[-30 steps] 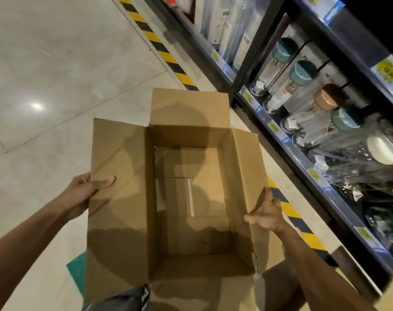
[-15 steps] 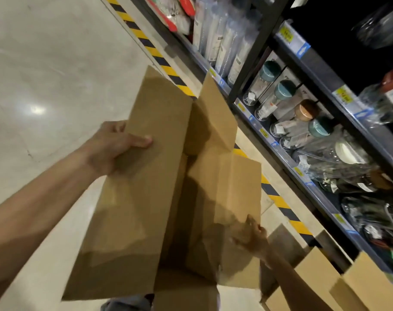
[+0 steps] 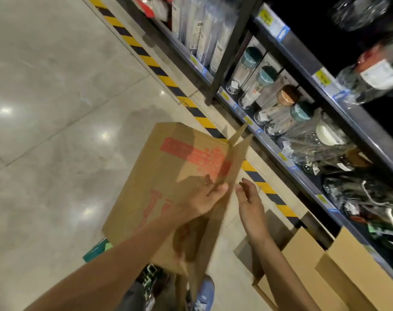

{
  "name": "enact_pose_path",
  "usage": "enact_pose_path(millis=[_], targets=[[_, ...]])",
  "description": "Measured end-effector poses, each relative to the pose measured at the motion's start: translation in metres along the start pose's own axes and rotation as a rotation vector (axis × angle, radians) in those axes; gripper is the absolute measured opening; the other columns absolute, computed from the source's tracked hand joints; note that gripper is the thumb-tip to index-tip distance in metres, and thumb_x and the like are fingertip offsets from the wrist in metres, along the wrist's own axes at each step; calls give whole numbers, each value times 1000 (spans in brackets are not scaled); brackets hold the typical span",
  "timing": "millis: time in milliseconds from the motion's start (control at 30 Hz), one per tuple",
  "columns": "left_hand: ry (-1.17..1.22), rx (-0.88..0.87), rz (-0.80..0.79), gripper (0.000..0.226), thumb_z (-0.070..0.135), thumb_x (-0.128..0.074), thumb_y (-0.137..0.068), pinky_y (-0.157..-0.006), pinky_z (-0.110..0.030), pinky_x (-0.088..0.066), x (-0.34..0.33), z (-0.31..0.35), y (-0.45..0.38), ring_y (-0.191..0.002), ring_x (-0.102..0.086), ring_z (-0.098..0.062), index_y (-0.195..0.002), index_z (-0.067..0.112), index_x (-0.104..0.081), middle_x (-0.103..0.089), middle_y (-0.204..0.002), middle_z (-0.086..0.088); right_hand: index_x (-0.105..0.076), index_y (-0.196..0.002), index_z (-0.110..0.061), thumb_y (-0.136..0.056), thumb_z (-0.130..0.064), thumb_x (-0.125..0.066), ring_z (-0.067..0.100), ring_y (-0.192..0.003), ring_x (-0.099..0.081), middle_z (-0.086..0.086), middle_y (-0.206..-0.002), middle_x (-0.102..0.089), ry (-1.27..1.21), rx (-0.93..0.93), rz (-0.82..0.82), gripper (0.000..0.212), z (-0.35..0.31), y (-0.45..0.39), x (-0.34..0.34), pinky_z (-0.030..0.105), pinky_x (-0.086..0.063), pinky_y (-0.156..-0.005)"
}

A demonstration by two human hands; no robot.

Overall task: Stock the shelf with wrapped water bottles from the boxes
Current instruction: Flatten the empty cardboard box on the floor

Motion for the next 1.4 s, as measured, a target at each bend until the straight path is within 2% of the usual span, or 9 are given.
enact_pose_path(millis=[200, 333, 433, 600, 700, 833, 1067, 1267, 1400], targets=[[65, 126, 304, 54, 17, -67, -85, -80, -20, -43, 98, -72, 27, -96, -51, -11, -131, 6, -42, -51, -110, 1, -27, -141, -12, -87, -22, -64, 25, -109, -57, 5, -127, -57, 131, -125, 97, 66, -3, 6, -13, 31, -48, -81], [319, 559, 134, 99, 31, -78, -74, -94, -34, -40, 130, -151, 24, -124, -46, -29, -146, 4, -16, -42, -141, -13, -30, -140, 5, -77, -1, -63, 43, -127, -39, 27, -137, -42, 540, 71, 465, 72, -7, 25, -24, 53, -35, -105], [340, 576, 5, 87, 22, -74, -79, -85, -26, -37, 139, -183, 19, -110, -46, -21, -143, 2, -19, -51, -123, -3, -42, -132, 10, -78, -2, -57, 49, -134, -27, 32, -142, -36, 816, 275, 599, 58, -20, 35, -60, 58, -23, -111], [370, 554, -212, 96, 44, -83, -60, -92, -27, -46, 155, -214, 1, -110, -57, -20, -138, 11, -38, -59, -123, -4, -35, -144, -5, -84, -25, -68, 33, -143, -19, 17, -150, -32, 793, 362, 239, 71, -21, 12, -149, 48, -16, -117], [438, 452, -238, 76, 41, -90, -41, -66, -17, -53, 162, -223, -1, -80, -70, -7, -108, 16, -64, -72, -95, 2, -24, -149, -12, -90, -44, -56, 26, -146, -4, 9, -158, -16, 741, 285, 61, 75, -19, -1, -186, 38, -7, -120], [435, 305, 0, 36, 8, -87, -58, -57, -17, -53, 178, -222, 8, -74, -69, -9, -89, 17, -71, -72, -79, 10, -14, -151, -18, -91, -51, -50, 26, -146, 7, 7, -160, 1, 845, 240, 44, 77, -19, -2, -205, 37, -2, -118], [130, 111, 333, 32, 24, -83, -63, -49, -6, -40, 193, -153, 23, -66, -54, -4, -85, 14, -61, -59, -74, 9, -10, -152, -20, -76, -75, -45, 14, -145, 1, -3, -159, -6, 671, 347, -112, 100, -8, 89, -221, 36, -4, -118], [425, 212, -27, 22, 39, -61, -87, -58, -15, -49, 200, -119, 16, -64, -63, -5, -82, 18, -65, -65, -67, 13, 42, -134, -35, -70, -67, -64, 22, -141, 29, -1, -152, 34, 928, 182, -168, 127, 26, 104, -233, 50, 4, -118], [812, 262, -375, 52, 50, -38, -95, -81, -28, -56, 198, -125, 20, -92, -67, -18, -112, 9, -64, -67, -108, -9, 35, -139, -30, -66, -82, -40, 30, -138, 34, 6, -148, 39, 840, 102, -44, 117, 30, 103, -247, 52, 11, -113]])
Point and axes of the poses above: each hand's wrist, its own y-axis away from the middle knuckle, its own x-axis out of the back of the hand, z = x × y, the point moved 2 cm from there along -y, towards the middle knuckle
